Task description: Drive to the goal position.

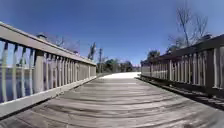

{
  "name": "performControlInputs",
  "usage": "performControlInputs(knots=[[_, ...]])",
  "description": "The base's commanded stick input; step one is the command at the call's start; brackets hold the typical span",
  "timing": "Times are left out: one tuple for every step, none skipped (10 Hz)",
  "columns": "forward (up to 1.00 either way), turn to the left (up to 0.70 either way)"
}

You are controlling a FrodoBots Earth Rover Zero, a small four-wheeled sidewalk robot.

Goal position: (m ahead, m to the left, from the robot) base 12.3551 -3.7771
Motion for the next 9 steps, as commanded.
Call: performControlInputs(knots=[[0.7, 0.0], [0.7, -0.13], [0.7, -0.35], [0.7, -0.29], [0.7, -0.13], [0.7, 0.0], [0.7, 0.0], [0.7, 0.0], [0.7, 0.0]])
